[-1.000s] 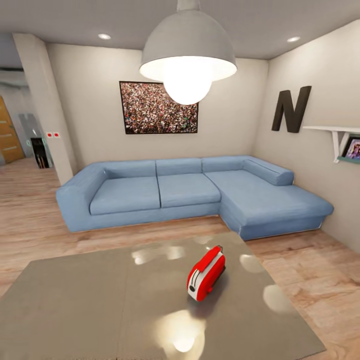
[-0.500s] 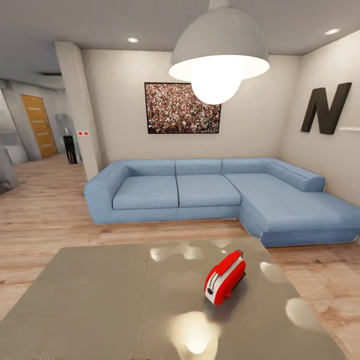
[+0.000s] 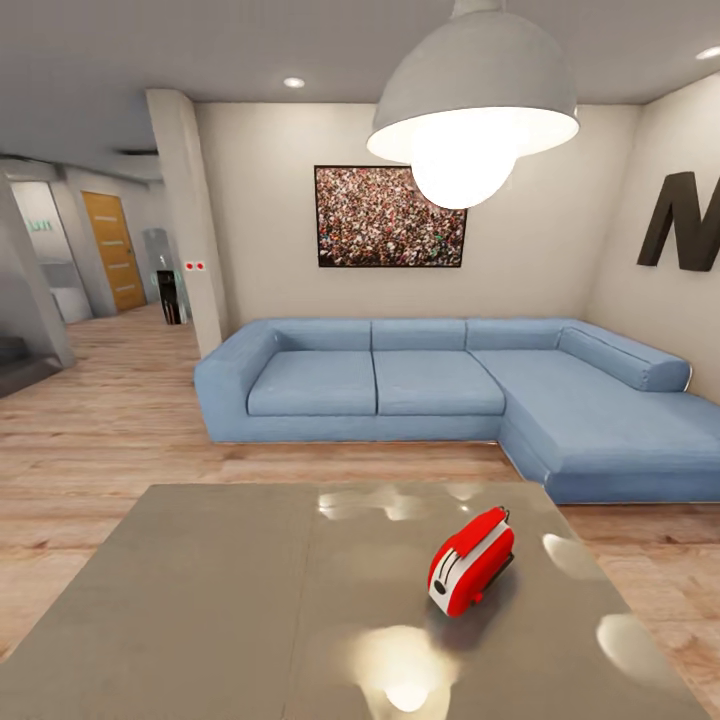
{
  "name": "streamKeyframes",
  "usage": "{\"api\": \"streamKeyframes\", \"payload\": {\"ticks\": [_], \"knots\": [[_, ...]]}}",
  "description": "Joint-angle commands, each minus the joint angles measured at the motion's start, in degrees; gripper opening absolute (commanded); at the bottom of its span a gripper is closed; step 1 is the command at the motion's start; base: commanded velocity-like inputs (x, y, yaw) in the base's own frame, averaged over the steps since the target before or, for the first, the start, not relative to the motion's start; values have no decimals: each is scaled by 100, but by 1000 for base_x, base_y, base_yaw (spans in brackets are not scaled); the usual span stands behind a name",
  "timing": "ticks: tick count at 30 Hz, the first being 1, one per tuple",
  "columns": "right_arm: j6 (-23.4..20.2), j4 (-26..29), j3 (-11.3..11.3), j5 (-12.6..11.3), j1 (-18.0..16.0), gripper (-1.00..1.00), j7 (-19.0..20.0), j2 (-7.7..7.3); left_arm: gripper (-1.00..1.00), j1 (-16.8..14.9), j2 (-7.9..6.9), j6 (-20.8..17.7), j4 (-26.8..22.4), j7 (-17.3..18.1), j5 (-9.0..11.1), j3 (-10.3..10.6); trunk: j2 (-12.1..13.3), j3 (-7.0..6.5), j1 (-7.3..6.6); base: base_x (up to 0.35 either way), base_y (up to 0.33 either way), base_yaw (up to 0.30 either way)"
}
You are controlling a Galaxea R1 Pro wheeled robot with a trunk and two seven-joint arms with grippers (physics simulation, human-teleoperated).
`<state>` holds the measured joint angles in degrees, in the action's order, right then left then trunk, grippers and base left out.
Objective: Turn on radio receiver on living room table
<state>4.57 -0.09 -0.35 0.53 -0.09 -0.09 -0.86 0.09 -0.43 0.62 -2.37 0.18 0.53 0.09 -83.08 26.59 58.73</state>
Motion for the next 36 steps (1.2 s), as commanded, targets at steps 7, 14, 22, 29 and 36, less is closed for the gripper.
{"api": "streamKeyframes", "payload": {"ticks": [7,14,22,29,36], "knots": [[0,0,0,-6,0,100,0,-2,100,0,0,0,0,0,0,0,0,0,0,0,0,3],[0,0,0,-16,0,100,0,4,100,0,-1,0,0,0,0,0,0,0,0,0,0,0],[0,0,-2,-9,0,100,0,7,100,0,-1,0,0,0,5,0,0,0,0,0,0,0],[0,0,0,-7,0,100,0,-2,100,0,22,2,-1,0,31,-25,0,0,0,0,0,0],[0,0,-5,0,0,100,0,-2,100,0,25,0,0,-32,61,-51,0,0,0,11,-154,0]]}}
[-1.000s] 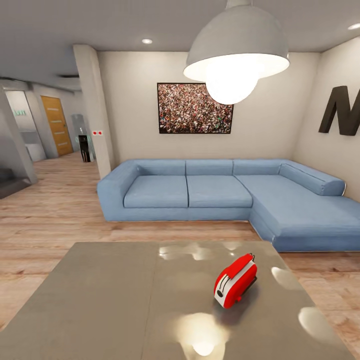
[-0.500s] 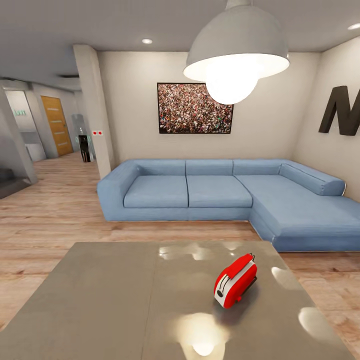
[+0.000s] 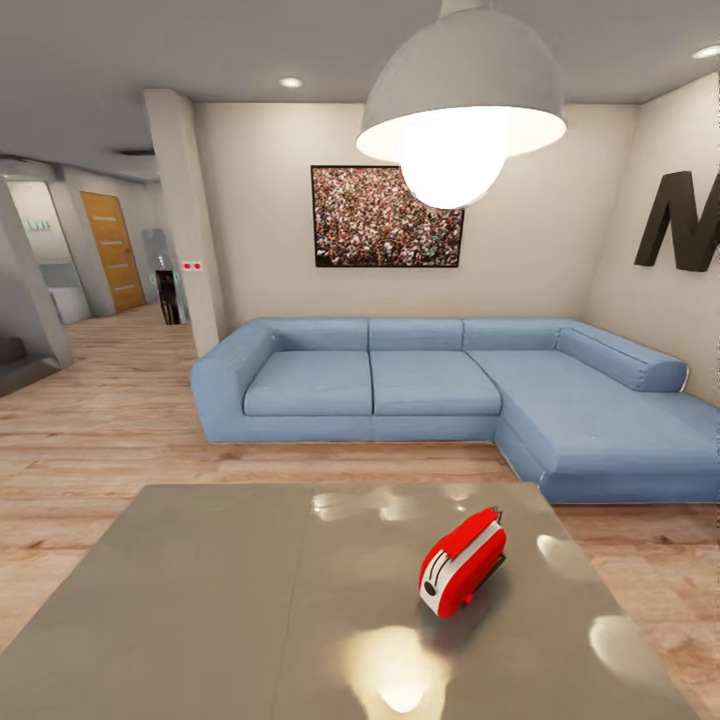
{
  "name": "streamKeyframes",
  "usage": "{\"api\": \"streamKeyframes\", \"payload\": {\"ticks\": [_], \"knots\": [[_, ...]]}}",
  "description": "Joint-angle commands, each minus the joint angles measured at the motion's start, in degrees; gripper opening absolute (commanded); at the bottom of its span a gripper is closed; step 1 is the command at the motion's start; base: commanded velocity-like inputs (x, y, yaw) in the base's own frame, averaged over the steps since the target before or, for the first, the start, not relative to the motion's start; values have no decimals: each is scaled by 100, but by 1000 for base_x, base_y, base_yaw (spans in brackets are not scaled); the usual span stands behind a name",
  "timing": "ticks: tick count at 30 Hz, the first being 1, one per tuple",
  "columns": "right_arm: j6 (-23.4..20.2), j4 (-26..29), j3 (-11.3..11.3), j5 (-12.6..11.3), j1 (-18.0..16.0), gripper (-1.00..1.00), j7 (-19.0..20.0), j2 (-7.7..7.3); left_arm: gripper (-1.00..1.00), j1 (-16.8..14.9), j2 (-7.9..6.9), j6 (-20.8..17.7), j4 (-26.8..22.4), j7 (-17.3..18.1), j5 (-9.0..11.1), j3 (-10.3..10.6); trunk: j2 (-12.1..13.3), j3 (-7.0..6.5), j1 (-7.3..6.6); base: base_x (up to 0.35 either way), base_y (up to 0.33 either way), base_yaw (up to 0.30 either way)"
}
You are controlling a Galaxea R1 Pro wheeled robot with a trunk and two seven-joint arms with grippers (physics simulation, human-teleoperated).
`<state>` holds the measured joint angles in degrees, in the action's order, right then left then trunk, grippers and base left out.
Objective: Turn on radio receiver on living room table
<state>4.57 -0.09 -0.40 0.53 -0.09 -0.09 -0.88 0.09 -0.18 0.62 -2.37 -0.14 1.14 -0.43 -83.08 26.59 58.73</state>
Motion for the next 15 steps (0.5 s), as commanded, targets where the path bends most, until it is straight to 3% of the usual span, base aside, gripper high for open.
{"api": "streamKeyframes", "payload": {"ticks": [1,9,15], "knots": [[0,0,-1,0,0,100,0,1,100,0,0,0,0,-2,3,-1,0,0,0,76,-272,0],[0,0,-3,0,0,100,0,6,100,0,0,-1,0,-11,8,-1,0,0,0,101,-258,0],[0,0,-4,4,0,100,0,9,100,0,8,-1,-4,-12,9,-1,0,0,0,52,-57,0]]}}
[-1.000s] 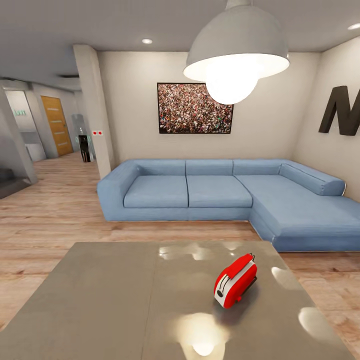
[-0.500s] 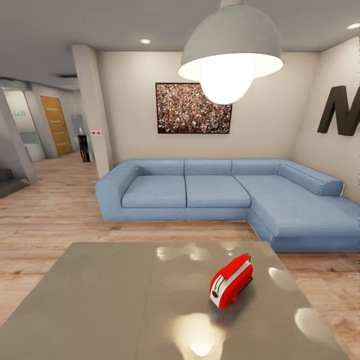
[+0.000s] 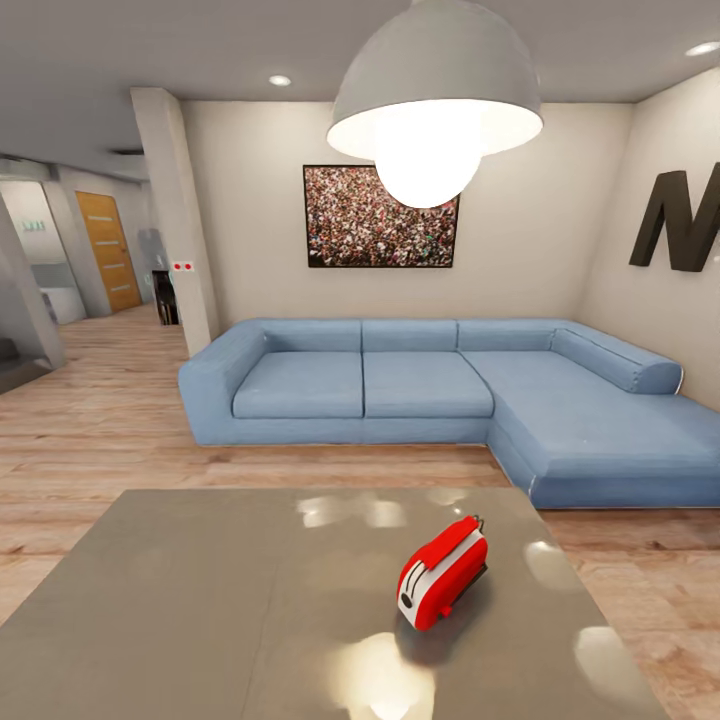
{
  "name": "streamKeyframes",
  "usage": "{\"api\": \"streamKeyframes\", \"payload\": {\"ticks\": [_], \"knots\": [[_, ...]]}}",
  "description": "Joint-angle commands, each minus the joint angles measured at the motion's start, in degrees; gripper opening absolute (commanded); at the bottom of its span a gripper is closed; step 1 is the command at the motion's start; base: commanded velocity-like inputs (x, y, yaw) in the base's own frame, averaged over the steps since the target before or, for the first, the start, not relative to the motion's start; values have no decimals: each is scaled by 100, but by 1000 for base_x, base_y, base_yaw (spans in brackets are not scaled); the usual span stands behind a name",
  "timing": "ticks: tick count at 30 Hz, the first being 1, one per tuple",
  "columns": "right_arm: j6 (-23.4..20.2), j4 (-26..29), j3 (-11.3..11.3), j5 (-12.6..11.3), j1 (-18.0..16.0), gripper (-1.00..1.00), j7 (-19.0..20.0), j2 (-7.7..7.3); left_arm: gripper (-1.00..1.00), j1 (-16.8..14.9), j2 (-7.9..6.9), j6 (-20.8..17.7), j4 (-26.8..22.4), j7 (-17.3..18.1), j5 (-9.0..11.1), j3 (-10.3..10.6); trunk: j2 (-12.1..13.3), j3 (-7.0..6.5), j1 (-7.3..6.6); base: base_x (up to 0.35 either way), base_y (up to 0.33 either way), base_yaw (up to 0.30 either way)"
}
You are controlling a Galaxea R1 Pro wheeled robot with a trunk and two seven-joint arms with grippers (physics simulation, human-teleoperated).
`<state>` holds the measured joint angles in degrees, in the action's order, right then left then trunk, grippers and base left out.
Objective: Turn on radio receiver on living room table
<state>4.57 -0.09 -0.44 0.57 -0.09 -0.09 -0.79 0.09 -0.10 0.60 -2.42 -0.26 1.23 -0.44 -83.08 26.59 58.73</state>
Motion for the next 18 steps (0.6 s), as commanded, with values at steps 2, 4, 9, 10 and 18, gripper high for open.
{"api": "streamKeyframes", "payload": {"ticks": [2,4,9,10,18], "knots": [[0,0,0,-2,0,100,0,0,100,0,9,-1,-4,0,0,0,0,0,0,8,-8,0],[0,0,0,0,0,100,0,0,100,0,14,-3,-20,2,0,0,0,0,0,5,-4,0],[0,0,0,4,0,100,0,0,100,0,18,-7,-39,14,0,-3,0,0,0,1,-1,0],[0,0,0,5,0,100,0,0,100,0,18,-7,-39,16,0,-3,0,0,0,0,0,0],[0,0,0,5,0,100,0,0,100,0,10,-33,-64,1,5,0,0,0,0,36,-182,0]]}}
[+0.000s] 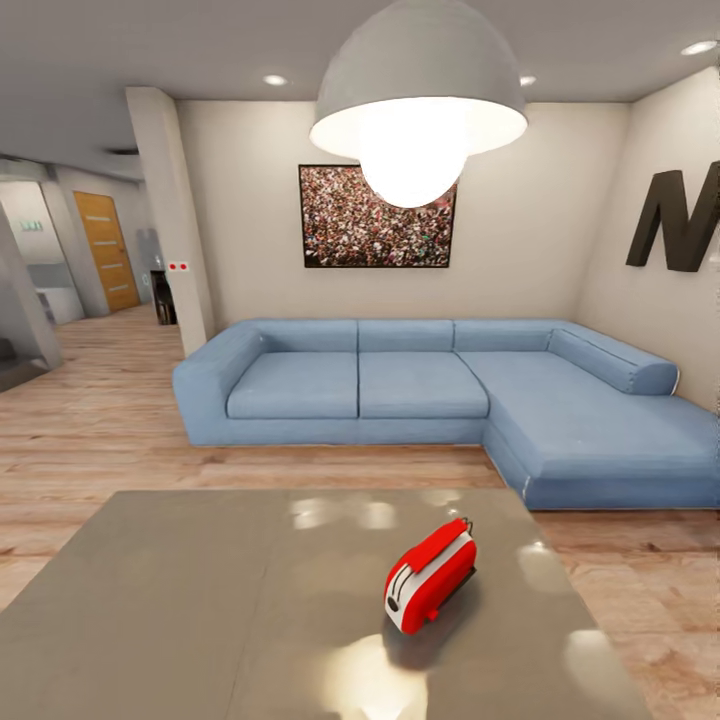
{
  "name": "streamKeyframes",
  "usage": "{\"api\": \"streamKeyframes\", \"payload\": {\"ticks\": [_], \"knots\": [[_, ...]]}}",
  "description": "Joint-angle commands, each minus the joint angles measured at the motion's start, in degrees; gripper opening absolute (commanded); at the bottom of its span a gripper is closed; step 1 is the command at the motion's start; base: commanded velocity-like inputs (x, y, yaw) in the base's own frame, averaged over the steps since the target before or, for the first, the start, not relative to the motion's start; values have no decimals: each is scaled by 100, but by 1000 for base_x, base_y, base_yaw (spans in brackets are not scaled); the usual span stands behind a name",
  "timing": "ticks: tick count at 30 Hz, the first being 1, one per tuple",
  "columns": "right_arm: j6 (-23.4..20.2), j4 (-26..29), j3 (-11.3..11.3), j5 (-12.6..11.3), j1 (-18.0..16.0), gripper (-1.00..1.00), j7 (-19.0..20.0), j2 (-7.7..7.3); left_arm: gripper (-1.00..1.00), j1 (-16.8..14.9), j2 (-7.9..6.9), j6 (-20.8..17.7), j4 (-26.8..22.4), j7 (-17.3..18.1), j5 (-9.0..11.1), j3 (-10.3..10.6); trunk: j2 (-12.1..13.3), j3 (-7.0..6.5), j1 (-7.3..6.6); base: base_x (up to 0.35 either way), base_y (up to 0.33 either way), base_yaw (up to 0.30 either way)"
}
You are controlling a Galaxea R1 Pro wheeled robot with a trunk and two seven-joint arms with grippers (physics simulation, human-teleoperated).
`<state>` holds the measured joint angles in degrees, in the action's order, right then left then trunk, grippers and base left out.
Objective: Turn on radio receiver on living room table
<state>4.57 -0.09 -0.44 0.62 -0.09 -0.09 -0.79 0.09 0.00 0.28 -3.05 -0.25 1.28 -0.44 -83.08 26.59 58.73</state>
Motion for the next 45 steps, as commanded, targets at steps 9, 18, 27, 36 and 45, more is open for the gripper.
{"api": "streamKeyframes", "payload": {"ticks": [9,18,27,36,45], "knots": [[0,0,0,0,0,100,0,0,100,0,-8,-9,-9,-26,156,0,0,0,0,96,-228,0],[0,0,0,0,0,100,0,0,100,0,-3,17,-11,-20,299,1,0,0,0,26,-34,0],[0,0,0,0,0,100,0,0,100,0,-17,-31,-11,-34,318,8,0,0,0,242,-1,0],[0,0,0,0,0,100,0,0,100,0,-24,-24,-11,-36,320,9,0,0,0,277,0,0],[0,0,0,0,0,100,0,0,100,0,-12,22,-14,-23,320,2,0,0,0,49,0,0]]}}
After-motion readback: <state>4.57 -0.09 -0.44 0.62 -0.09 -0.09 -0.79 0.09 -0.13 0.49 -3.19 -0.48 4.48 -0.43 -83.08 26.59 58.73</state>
